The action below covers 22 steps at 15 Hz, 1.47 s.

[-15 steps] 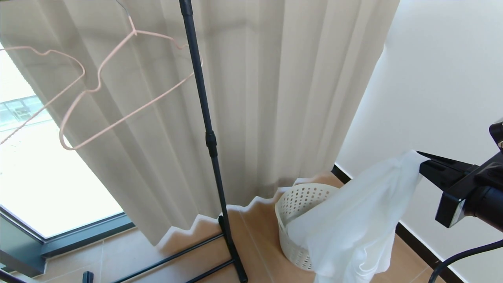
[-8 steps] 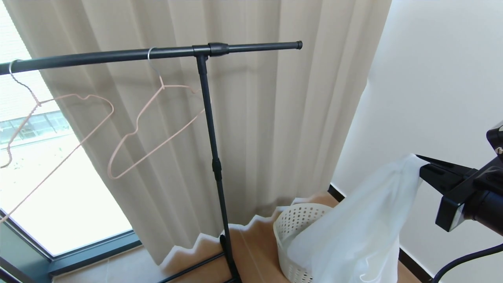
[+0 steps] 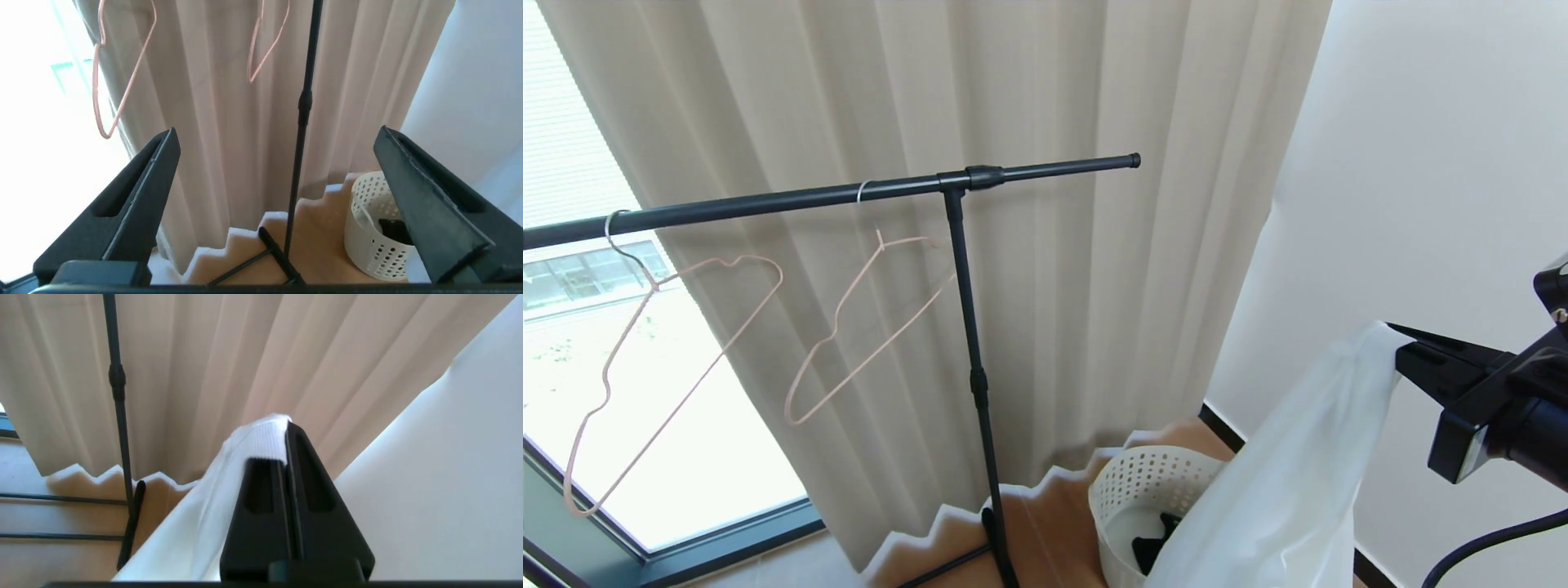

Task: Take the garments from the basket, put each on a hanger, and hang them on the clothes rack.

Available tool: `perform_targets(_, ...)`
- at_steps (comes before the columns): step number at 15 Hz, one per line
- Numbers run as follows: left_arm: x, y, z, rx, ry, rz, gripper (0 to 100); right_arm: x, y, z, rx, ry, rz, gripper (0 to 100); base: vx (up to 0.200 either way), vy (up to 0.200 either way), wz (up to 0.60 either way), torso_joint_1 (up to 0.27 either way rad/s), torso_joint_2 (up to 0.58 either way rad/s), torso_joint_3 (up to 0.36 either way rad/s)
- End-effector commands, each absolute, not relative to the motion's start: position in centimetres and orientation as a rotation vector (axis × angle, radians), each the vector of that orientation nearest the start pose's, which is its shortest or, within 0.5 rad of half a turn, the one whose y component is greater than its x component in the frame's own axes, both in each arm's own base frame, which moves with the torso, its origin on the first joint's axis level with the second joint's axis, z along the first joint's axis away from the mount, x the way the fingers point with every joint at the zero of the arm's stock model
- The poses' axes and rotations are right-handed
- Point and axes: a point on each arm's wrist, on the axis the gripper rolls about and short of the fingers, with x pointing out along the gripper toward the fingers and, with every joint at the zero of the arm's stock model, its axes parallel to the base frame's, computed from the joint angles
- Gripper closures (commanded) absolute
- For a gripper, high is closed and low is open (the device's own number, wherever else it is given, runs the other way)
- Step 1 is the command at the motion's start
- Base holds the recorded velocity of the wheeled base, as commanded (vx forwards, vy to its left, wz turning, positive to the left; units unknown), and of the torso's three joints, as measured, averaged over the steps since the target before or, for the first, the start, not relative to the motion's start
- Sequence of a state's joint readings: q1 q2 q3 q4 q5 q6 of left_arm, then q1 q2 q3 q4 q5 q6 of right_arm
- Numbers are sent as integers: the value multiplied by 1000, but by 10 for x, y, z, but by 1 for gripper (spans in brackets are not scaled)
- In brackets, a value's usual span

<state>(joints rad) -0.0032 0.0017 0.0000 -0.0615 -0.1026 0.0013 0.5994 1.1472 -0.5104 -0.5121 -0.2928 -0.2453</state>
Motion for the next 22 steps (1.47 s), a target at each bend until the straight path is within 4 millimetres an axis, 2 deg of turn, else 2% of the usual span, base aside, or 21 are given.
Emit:
perform_targets(1, -23, -2, 82, 5, -60, -106, 0, 139, 87, 217, -299, 79, 320, 100, 0, 0, 0, 198, -471, -266)
perform_targets(14, -23, -2, 82, 3, -61, -106, 0, 138, 86, 214, -315, 85, 321, 100, 0, 0, 0, 173, -369, -204)
perform_targets(18, -23, -2, 82, 3, -60, -106, 0, 137, 86, 213, -323, 89, 319, 100, 0, 0, 0, 23, -54, -27)
perform_targets(22, -23, -2, 82, 3, -61, -106, 0, 137, 86, 211, -326, 94, 320, 100, 0, 0, 600, 4, -2, 1)
